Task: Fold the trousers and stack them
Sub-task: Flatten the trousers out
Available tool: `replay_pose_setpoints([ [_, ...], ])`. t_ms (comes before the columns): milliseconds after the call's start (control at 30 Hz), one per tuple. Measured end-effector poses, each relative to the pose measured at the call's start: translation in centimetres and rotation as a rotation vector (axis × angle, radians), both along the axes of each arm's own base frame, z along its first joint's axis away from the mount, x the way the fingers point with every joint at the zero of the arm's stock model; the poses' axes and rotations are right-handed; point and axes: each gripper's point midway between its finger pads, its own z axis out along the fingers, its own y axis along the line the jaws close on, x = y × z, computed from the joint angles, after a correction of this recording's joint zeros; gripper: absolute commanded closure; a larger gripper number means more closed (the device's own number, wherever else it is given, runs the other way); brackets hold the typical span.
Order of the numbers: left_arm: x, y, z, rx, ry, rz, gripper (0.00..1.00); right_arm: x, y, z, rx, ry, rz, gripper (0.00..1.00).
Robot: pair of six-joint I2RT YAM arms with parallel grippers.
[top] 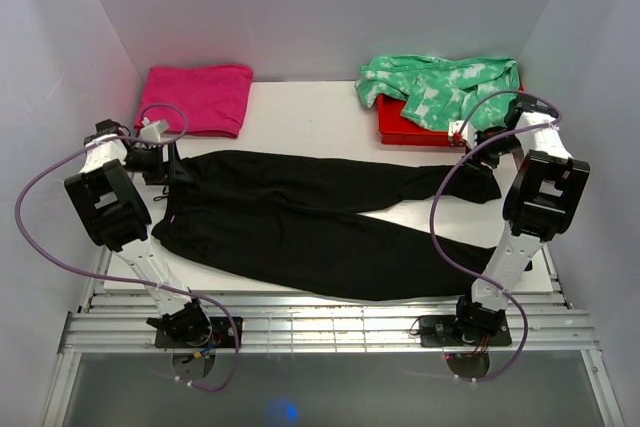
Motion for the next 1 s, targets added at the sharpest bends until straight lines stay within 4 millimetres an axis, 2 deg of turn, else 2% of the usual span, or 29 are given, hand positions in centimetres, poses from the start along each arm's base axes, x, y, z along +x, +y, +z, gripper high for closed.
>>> replay_pose_setpoints([
  [167, -0.2, -0.1, -0.2, -0.001, 0.002, -0.005, 0.21, 0.4, -0.8, -0.7, -0.063, 0.027, 0.0, 0.44],
  [367, -0.2, 0.0, -0.4, 0.003, 0.009, -0.002, 0.21, -0.3, -0.9, -1.8, -0.128, 0.072, 0.033, 0.62],
  [400, -0.2, 0.0, -0.5, 0.004, 0.012, -0.001, 0.21, -0.3, -0.9, -1.8, -0.135, 0.073, 0.035, 0.74],
  [467, -0.3, 0.1, -0.8, 0.007, 0.019, 0.001, 0.21, -0.3, -1.0, -1.9, -0.15, 0.073, 0.047, 0.9],
  [633, -0.1, 0.5, -0.9, 0.019, 0.027, 0.024, 0.25, -0.4, -1.3, -1.5, -0.166, 0.078, 0.046, 0.92],
  [733, 0.0, 1.0, -0.9, 0.016, 0.029, 0.051, 0.27, 0.3, -1.4, 0.4, -0.172, 0.023, 0.029, 0.92],
  [833, -0.2, 1.9, -0.9, 0.014, 0.034, 0.084, 0.27, 0.8, -1.9, 5.0, -0.191, -0.15, -0.002, 0.92],
  [867, -0.3, 2.2, -0.9, 0.013, 0.035, 0.095, 0.27, 0.4, -2.1, 6.8, -0.202, -0.225, -0.01, 0.92],
  [900, -0.4, 2.5, -0.9, 0.012, 0.037, 0.106, 0.27, -1.0, -2.2, 8.9, -0.218, -0.3, -0.016, 0.92],
  [933, -0.5, 2.7, -0.9, 0.011, 0.038, 0.114, 0.27, -2.1, -2.3, 10.0, -0.23, -0.356, -0.015, 0.92],
  [967, -0.5, 3.0, -0.9, 0.013, 0.037, 0.121, 0.27, -2.9, -2.7, 10.7, -0.267, -0.451, -0.016, 0.92],
  [1000, -0.6, 3.2, -0.9, 0.013, 0.038, 0.127, 0.27, -4.8, -2.6, 10.3, -0.293, -0.494, -0.004, 0.92],
])
